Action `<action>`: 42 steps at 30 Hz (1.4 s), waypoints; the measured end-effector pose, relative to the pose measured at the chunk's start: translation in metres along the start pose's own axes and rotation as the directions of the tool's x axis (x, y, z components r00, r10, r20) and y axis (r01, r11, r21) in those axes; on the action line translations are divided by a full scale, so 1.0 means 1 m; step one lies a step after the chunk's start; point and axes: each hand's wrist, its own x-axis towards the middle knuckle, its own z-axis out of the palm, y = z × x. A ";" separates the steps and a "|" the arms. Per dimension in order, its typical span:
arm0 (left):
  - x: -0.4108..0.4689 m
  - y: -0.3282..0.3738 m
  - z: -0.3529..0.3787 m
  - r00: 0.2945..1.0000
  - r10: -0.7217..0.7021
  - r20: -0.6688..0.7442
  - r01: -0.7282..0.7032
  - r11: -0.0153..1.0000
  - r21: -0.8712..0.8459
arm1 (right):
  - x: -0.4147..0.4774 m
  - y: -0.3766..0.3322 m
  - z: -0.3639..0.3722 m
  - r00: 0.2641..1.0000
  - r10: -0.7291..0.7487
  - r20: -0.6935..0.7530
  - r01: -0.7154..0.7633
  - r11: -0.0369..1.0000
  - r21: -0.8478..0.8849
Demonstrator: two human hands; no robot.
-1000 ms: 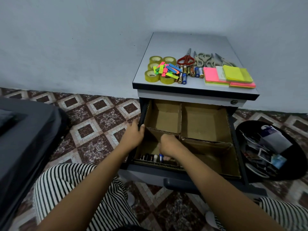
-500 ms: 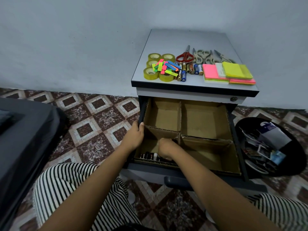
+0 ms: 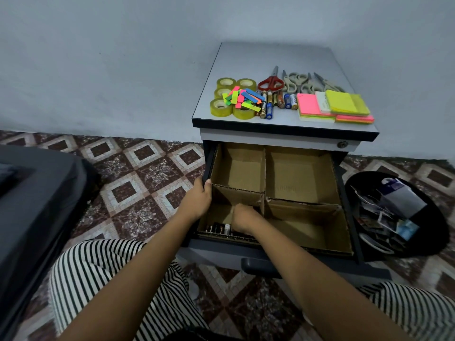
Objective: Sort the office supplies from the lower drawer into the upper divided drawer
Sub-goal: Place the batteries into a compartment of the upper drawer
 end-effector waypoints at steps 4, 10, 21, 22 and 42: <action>0.000 0.000 0.000 1.000 -0.003 -0.002 0.003 1.000 -0.002 | 0.000 0.000 0.002 1.000 -0.023 0.012 0.023 1.000 -0.014; -0.001 0.000 0.000 1.000 -0.003 -0.010 0.003 1.000 0.001 | -0.002 0.000 0.003 0.998 -0.042 0.038 0.043 0.998 -0.046; 0.000 -0.001 -0.001 1.000 0.003 -0.012 -0.002 1.000 0.014 | -0.004 0.000 0.001 0.998 -0.045 0.033 0.046 0.998 -0.038; 0.000 -0.001 -0.001 1.000 0.003 -0.013 -0.002 1.000 0.016 | -0.004 -0.001 0.001 0.999 -0.043 0.025 0.044 0.998 -0.039; 0.002 0.024 -0.006 0.939 0.265 -0.218 -0.244 0.962 0.118 | -0.040 0.012 -0.116 0.793 -0.250 -0.556 0.269 0.962 -0.050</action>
